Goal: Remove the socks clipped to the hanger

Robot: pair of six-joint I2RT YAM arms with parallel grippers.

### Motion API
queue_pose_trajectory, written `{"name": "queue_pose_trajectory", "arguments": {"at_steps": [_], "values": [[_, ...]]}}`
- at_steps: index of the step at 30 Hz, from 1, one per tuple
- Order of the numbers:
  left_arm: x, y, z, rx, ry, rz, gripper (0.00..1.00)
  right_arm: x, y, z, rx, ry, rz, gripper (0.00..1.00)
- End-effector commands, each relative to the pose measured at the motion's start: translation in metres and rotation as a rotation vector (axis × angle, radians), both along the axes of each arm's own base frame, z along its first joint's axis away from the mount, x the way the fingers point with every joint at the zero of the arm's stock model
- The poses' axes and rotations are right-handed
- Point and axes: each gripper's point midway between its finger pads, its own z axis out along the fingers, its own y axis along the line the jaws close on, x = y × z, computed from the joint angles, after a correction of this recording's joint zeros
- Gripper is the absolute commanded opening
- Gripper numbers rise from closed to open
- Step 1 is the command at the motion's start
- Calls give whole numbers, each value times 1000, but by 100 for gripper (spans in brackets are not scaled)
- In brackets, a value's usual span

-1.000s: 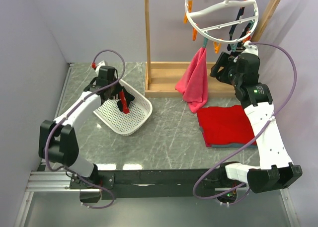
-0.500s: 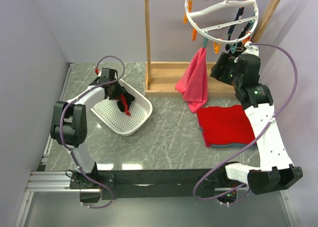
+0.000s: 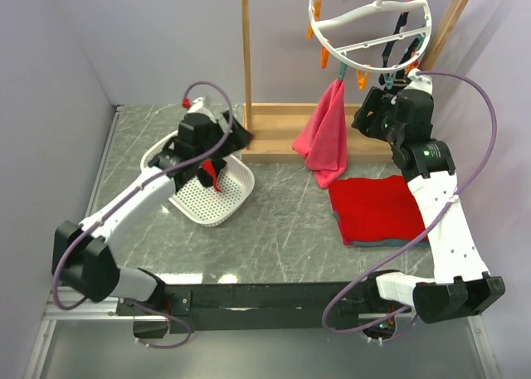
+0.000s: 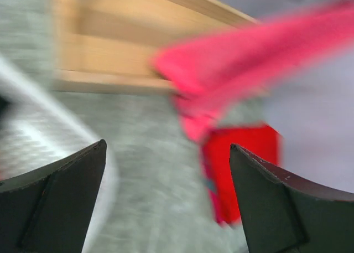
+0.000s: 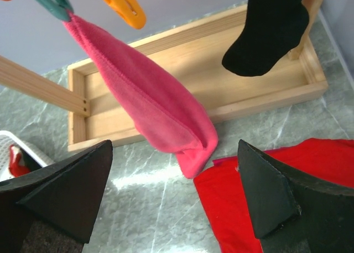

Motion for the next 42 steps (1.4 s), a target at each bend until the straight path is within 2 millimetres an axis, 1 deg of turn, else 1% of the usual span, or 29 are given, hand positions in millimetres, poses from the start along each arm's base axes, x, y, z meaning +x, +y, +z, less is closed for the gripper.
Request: {"name": "queue_pose_trajectory", "arguments": {"at_steps": [1,2,3,5,6,7,8,9,11,12,13,14,15,16,17,19,21,23,24,25,27,31,33,35,36,38,39,40,42], "values": [[-44,-74,23,-143,-85,-281,96,7,-10,15,-50,-34,-47,100],[-50,-86,14,-146,-55,-326,97,9,-15,16,-64,-27,-68,100],[-58,-102,18,-153,-77,-376,98,9,-20,17,-71,-24,-88,100],[-64,-119,10,-146,-67,-429,99,12,-26,20,-75,-25,-112,100],[-73,-130,9,-150,-69,-458,99,13,-34,20,-78,-24,-132,99],[-81,-134,1,-150,-62,-475,99,15,-38,22,-80,-30,-146,99],[-86,-141,15,-191,-124,-509,99,17,-42,24,-87,-35,-157,98],[-95,-146,17,-204,-139,-539,99,20,-49,26,-93,-39,-175,98],[-102,-148,18,-220,-170,-566,99,26,-70,27,-93,-55,-231,97],[-104,-149,18,-219,-169,-582,99,29,-73,26,-88,-63,-238,97],[-104,-149,17,-214,-170,-587,99,32,-95,31,-80,-92,-287,96],[-105,-150,17,-206,-176,-595,99,37,-100,25,-68,-94,-296,95],[-106,-150,18,-210,-182,-600,99,40,-102,26,-64,-113,-290,95],[-108,-149,15,-211,-182,-606,99,47,-104,39,-61,-185,-278,96],[-109,-149,17,-216,-193,-611,99,51,-102,30,-63,-189,-266,98],[-112,-150,19,-229,-209,-633,99,61,-99,31,-57,-272,-242,98],[-112,-151,18,-222,-213,-643,99,68,-100,28,-53,-302,-246,99],[-112,-152,19,-210,-222,-651,99,79,-102,15,-40,-319,-257,99],[-112,-151,18,-203,-225,-652,99,84,-101,16,-34,-345,-251,98],[-111,-150,21,-197,-234,-645,99,93,-99,9,-29,-363,-244,98],[-109,-148,24,-177,-257,-642,99,102,-99,0,-40,-381,-251,98],[-104,-144,33,-139,-306,-623,99,125,-113,-26,-113,-382,-315,98],[-102,-145,36,-125,-328,-629,99,133,-121,-35,-130,-366,-366,98],[-99,-147,28,-97,-318,-639,99,145,-126,-45,-158,-345,-388,97],[-97,-150,32,-92,-323,-643,99,149,-130,-51,-169,-344,-417,97],[-91,-151,20,-57,-294,-642,99,151,-134,-56,-174,-353,-438,96],[-89,-154,22,-53,-298,-642,99,153,-138,-55,-178,-380,-462,95],[-86,-154,16,-39,-285,-639,99,153,-139,-61,-179,-381,-470,91],[-83,-157,12,-28,-276,-640,99,155,-142,-63,-189,-403,-486,88]]}}
